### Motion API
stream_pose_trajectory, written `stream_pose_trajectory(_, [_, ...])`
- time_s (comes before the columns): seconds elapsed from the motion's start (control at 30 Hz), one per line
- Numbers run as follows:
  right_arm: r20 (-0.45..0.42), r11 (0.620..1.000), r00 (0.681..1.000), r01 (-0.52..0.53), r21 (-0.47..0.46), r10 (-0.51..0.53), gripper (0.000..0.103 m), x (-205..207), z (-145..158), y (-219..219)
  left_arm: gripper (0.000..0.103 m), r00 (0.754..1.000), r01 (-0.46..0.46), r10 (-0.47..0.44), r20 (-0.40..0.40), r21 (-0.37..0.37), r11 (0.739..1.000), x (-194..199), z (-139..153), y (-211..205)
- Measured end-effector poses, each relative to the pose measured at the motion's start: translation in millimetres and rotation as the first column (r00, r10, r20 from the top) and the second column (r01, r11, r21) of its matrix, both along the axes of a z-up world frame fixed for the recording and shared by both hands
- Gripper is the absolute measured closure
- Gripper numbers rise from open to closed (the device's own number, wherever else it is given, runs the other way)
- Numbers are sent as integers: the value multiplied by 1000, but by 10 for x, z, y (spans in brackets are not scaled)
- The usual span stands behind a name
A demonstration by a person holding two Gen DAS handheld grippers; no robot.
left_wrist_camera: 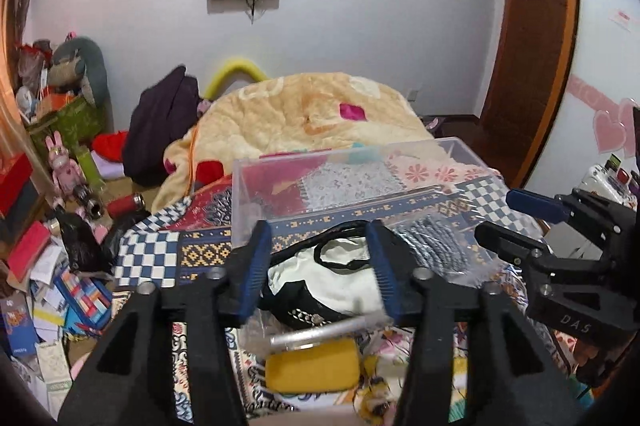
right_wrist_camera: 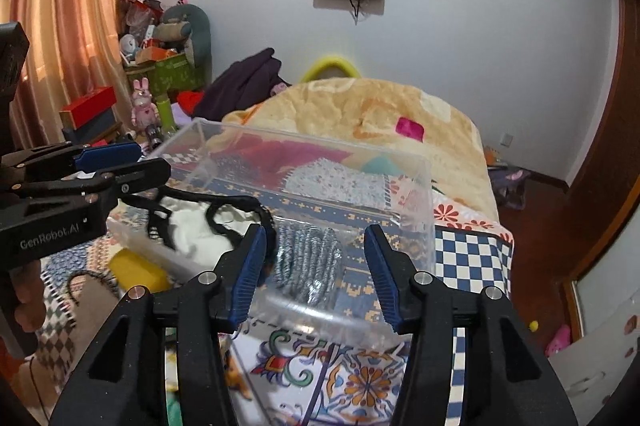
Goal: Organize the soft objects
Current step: 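Carry both held items over the clear box and open both tools to drop them, then grasp the red pouch with gold cord with the right tool while the left tool grasps the green knitted cloth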
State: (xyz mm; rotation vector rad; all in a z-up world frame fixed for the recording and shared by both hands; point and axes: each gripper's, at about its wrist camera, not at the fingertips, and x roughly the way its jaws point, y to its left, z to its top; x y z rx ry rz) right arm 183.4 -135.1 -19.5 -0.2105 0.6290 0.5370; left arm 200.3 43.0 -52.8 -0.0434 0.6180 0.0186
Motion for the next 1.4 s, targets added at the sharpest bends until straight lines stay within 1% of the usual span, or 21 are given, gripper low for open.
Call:
stream_pose_trajectory(0.03, [4,1000,1000,-1,9,1,46,-28,23,-16,41,1000,4,-4,12,4,1000,-62,33,-11])
stream_pose_trajectory(0.1, [23,999,1000,0,46,-1,36,-136,110,-104,34,999,13,-13,36,4,1000,-205,104,-31])
stream_pose_trajectory(0.13, [33,998,999,2,65,-5,33,-189,149,-136,31,999,17,-17,46,3,1000,-278,135,-44])
stream_pose_trajectory(0.17, [39,997,999,2,81,-5,33,-235,187,-171,29,998,20,-20,57,4,1000,-361,165,-58])
stream_pose_trajectory(0.23, [40,994,999,-3,108,-2,30,-315,244,-225,19,997,19,-20,75,9,1000,-523,217,-87])
stream_pose_trajectory(0.3, [47,990,999,-10,139,3,27,-448,302,-307,12,996,20,-22,92,15,1000,-654,246,-125])
stream_pose_trajectory(0.33, [51,989,999,-11,150,3,25,-505,310,-332,9,995,22,-24,101,20,1000,-732,259,-145])
stream_pose_trajectory(0.43, [58,987,998,-11,161,2,25,-701,306,-429,2,993,34,-39,111,39,999,-968,259,-221])
stream_pose_trajectory(0.53, [49,988,999,-16,151,9,25,-860,229,-451,2,995,46,-49,90,39,998,-1132,194,-278])
stream_pose_trajectory(0.67, [29,990,999,-18,139,14,25,-1078,59,-472,2,997,60,-62,51,38,997,-1359,37,-378])
stream_pose_trajectory(0.77, [-28,990,999,-18,142,22,25,-1175,-118,-496,2,997,78,-78,20,28,997,-1502,-82,-460])
stream_pose_trajectory(0.87, [-87,992,996,-18,122,29,25,-1270,-338,-522,2,996,89,-89,-6,29,996,-1633,-194,-552])
stream_pose_trajectory(0.93, [-111,993,993,-15,114,28,25,-1339,-423,-548,2,996,91,-90,-25,31,995,-1680,-273,-608])
stream_pose_trajectory(1.0, [-158,992,987,-15,128,35,25,-1401,-557,-622,2,993,102,-101,-56,19,995,-1696,-371,-662])
stream_pose_trajectory(1.07, [-192,992,980,-17,128,42,27,-1449,-661,-644,2,991,104,-103,-83,11,995,-1683,-458,-707])
stream_pose_trajectory(1.13, [-225,995,973,-22,97,44,40,-1471,-784,-641,2,990,98,-97,-100,6,995,-1682,-535,-741])
stream_pose_trajectory(1.23, [-281,994,957,-43,103,71,54,-1491,-895,-668,2,987,101,-104,-126,-26,995,-1692,-630,-769])
stream_pose_trajectory(1.3, [-288,995,955,-51,89,74,60,-1534,-945,-659,2,985,104,-107,-137,-29,994,-1691,-674,-791])
stream_pose_trajectory(1.33, [-290,995,954,-54,85,77,67,-1546,-959,-655,2,984,103,-106,-142,-25,994,-1687,-690,-802])
stream_pose_trajectory(1.37, [-293,995,953,-56,80,77,70,-1544,-986,-649,2,984,103,-105,-146,-22,994,-1680,-700,-813])
stream_pose_trajectory(1.4, [-296,995,952,-54,79,75,78,-1545,-999,-642,2,983,104,-106,-147,-20,994,-1668,-707,-823])
